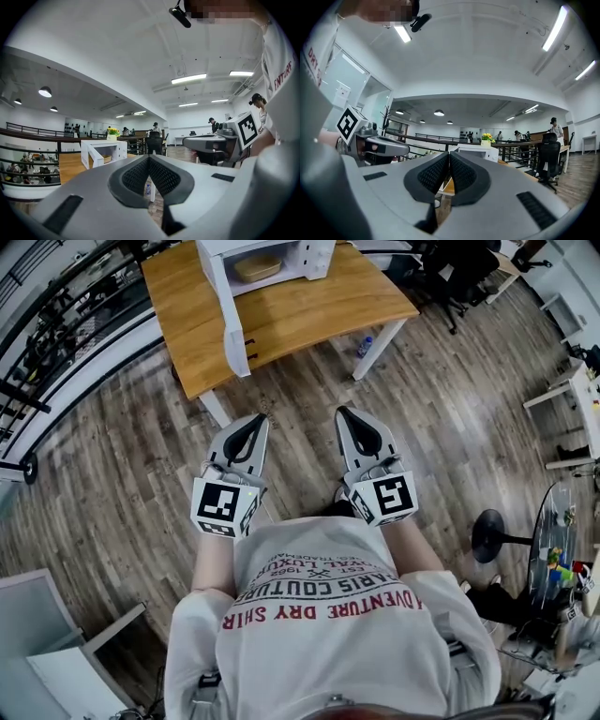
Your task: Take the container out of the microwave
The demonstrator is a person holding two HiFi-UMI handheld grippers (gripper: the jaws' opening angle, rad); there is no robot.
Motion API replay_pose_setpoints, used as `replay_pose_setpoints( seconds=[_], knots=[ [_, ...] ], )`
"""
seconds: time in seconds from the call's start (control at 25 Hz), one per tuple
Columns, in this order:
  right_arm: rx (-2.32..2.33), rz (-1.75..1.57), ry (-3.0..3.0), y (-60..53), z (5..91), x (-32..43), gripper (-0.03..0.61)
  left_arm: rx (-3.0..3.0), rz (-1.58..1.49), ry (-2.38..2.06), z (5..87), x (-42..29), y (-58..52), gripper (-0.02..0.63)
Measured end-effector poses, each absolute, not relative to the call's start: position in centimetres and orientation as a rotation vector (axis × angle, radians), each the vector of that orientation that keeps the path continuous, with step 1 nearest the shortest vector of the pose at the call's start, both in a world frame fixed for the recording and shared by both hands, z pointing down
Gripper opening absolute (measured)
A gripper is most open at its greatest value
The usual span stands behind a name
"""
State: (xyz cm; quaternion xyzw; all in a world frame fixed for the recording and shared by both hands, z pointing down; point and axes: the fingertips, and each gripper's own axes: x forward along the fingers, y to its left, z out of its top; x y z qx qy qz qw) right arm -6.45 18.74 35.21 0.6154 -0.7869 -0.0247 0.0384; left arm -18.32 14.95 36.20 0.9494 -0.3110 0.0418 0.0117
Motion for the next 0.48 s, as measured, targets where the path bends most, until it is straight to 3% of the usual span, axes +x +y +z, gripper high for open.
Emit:
replay_pose_setpoints(
  seconds=[0.12, 0.2, 0.48],
  knots=[
    [1.909, -0.128, -2.393, 18.2, 35.0, -5.5, 0.041, 2.951, 0.142, -0.974, 36.6, -18.2, 14.5, 0.014],
    [1.935, -0.106, -2.398, 17.6, 34.9, -4.8, 0.22, 2.945, 0.153, -0.98, 36.6, -18.2, 14.3, 0.014],
    [1.889, -0.047, -2.44, 15.0, 35.7, -2.6, 0.236, 2.909, 0.171, -1.055, 37.1, -16.9, 12.3, 0.014]
  ],
)
